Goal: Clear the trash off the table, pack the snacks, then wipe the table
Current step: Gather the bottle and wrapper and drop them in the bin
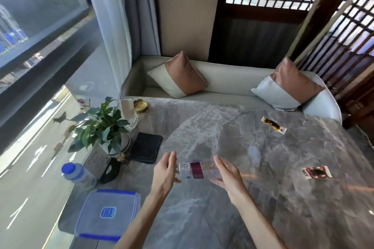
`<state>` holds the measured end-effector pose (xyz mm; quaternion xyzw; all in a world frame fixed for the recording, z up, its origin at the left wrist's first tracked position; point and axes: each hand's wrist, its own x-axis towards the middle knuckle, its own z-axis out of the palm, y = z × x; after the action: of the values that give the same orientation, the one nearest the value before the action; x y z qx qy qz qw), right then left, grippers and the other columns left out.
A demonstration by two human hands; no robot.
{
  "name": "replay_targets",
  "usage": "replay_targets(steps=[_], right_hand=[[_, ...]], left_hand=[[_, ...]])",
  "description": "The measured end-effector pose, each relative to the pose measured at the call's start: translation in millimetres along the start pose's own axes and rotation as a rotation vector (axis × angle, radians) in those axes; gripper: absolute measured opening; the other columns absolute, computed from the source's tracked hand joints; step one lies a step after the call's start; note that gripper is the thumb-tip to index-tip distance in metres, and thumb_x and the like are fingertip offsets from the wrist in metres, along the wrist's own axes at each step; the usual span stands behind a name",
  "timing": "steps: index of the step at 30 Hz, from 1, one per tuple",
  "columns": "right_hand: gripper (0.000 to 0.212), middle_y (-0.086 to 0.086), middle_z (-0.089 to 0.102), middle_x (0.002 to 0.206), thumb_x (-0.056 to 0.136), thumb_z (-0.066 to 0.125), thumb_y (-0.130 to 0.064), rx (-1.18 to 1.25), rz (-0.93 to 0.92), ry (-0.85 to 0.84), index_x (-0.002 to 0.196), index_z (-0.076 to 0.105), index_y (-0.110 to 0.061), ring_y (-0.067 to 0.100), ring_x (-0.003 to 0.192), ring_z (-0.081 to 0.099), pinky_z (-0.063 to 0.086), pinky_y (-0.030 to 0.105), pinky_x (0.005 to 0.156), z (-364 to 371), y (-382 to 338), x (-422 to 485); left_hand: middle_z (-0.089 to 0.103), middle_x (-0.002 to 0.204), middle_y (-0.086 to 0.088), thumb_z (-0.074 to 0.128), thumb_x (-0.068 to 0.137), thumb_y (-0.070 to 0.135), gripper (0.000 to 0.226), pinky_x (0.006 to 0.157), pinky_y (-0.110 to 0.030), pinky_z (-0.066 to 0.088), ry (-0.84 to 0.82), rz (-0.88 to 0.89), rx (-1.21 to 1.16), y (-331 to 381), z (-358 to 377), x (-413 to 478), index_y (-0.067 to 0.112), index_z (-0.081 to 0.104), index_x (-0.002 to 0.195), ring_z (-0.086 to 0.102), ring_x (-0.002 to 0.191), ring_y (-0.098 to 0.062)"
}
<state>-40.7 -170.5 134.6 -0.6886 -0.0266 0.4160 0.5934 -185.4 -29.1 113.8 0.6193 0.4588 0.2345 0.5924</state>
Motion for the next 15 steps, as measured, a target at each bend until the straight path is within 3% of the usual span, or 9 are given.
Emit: replay_targets(steps=[3, 7, 11, 13, 15], right_hand=[[0.051, 0.003, 0.063, 0.124, 0.084, 0.067, -0.046, -0.022, 0.015, -0.058, 0.125, 0.059, -0.017, 0.016, 0.107, 0.065, 0.059, 0.037, 0.084, -0.7, 4.6, -1.1], [0.043, 0.002, 0.067, 0.119, 0.085, 0.065, -0.05, -0.144, -0.004, -0.235, 0.12, 0.062, -0.024, 0.017, 0.109, 0.066, 0.058, 0.038, 0.088, -1.4, 6.5, -5.2], [0.051, -0.008, 0.064, 0.122, 0.084, 0.059, -0.057, -0.333, -0.04, -0.501, 0.125, 0.057, -0.027, 0.01, 0.108, 0.065, 0.055, 0.025, 0.079, 6.4, 17.1, -16.4], [0.047, -0.013, 0.056, 0.128, 0.09, 0.057, -0.05, -0.407, -0.058, -0.63, 0.132, 0.051, -0.029, 0.002, 0.109, 0.058, 0.047, 0.016, 0.077, 16.1, 30.3, -26.4], [0.042, -0.012, 0.049, 0.131, 0.095, 0.055, -0.041, -0.44, -0.06, -0.773, 0.135, 0.048, -0.031, 0.004, 0.117, 0.051, 0.042, 0.017, 0.083, 29.5, 46.3, -41.6]], left_hand=[[0.061, 0.082, -0.01, 0.053, 0.096, 0.038, 0.032, 0.052, -0.042, 0.06, -0.04, -0.064, -0.098, 4.0, -6.4, -19.6, 0.01, 0.062, 0.085, 0.066, 0.076, -0.021], [0.058, 0.078, -0.011, 0.057, 0.094, 0.032, 0.033, 0.06, -0.053, 0.061, 0.023, -0.108, -0.145, -0.6, -17.6, -57.9, 0.0, 0.06, 0.089, 0.066, 0.075, -0.024], [0.059, 0.085, -0.015, 0.058, 0.093, 0.035, 0.032, 0.063, -0.052, 0.061, 0.257, -0.162, -0.228, -22.3, -25.9, -120.4, 0.004, 0.064, 0.094, 0.067, 0.082, -0.031], [0.061, 0.09, -0.015, 0.059, 0.092, 0.037, 0.037, 0.064, -0.052, 0.061, 0.412, -0.224, -0.298, -43.5, -26.5, -159.3, 0.001, 0.065, 0.096, 0.067, 0.084, -0.03], [0.067, 0.097, -0.015, 0.06, 0.09, 0.04, 0.035, 0.067, -0.053, 0.061, 0.552, -0.297, -0.376, -66.2, -24.3, -201.2, 0.006, 0.065, 0.097, 0.07, 0.087, -0.032]])
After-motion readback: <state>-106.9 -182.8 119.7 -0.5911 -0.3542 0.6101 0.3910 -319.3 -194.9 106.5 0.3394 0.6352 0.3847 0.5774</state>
